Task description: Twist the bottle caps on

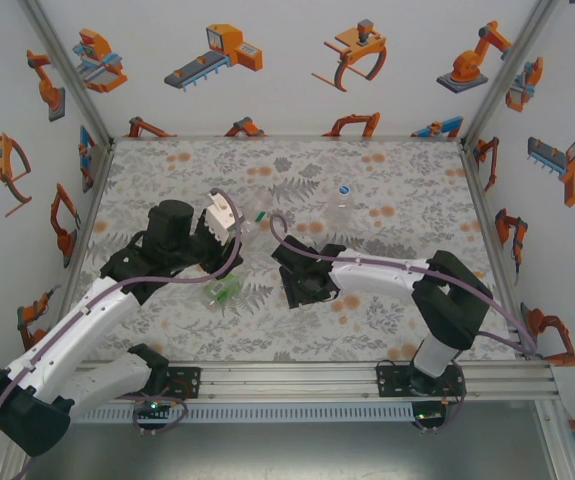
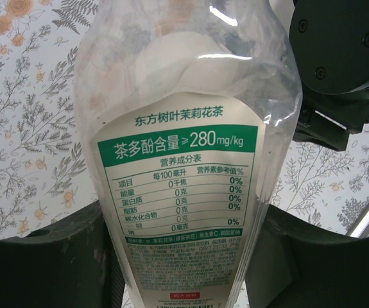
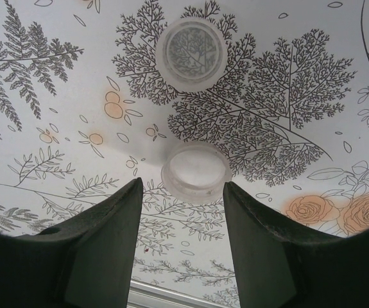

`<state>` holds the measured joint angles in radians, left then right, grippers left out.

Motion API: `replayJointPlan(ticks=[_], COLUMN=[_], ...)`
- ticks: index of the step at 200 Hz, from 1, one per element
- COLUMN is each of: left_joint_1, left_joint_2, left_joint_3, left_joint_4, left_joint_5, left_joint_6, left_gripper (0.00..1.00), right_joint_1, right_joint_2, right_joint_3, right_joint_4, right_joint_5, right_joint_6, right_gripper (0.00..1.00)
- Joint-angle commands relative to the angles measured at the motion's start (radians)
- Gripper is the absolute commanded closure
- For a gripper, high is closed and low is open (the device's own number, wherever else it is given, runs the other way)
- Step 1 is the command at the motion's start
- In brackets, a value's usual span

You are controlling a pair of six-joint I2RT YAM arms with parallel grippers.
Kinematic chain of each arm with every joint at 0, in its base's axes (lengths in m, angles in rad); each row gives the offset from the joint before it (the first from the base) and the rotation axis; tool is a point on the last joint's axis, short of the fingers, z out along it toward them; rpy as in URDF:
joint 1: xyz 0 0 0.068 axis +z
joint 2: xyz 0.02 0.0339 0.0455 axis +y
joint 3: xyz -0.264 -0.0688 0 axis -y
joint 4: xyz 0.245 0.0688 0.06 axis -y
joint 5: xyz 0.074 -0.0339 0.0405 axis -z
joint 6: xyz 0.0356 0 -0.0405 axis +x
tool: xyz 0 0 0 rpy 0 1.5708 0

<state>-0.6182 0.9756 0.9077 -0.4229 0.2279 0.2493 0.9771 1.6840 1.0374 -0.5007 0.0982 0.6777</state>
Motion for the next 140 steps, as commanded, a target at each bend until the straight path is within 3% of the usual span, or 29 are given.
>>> replayJointPlan(ticks=[1, 69, 93, 122, 140], left_joint_1=[0.007, 0.006, 0.006, 0.006, 0.006], left_joint_2=[-0.012, -0.014, -0.013, -0.010, -0.009], left_joint_3=[0.030, 0.031, 0.031, 0.032, 0.033], left_joint_4=[-0.004, -0.005, -0.005, -0.004, -0.004], left_joint_5=[0.004, 0.000, 0.002, 0.004, 0.006], left_joint_6=[0.009, 0.008, 0.008, 0.008, 0.008], left_gripper=[1.00, 1.00, 1.00, 1.00, 1.00], right_joint_1=[0.004, 0.003, 0.004, 0.003, -0.007], right_joint_2=[0.021, 0.040, 0.042, 0.020, -0.007], right_joint_3=[-0.020, -0.040, -0.047, -0.062, -0.081], right_joint_4=[0.010, 0.042, 0.050, 0.071, 0.103], right_joint_5=[0.005, 0.000, -0.005, -0.014, -0.036], right_joint_6=[0.002, 0.013, 0.015, 0.022, 0.030], right_gripper=[0.48, 0.50, 0.58, 0.77, 0.80])
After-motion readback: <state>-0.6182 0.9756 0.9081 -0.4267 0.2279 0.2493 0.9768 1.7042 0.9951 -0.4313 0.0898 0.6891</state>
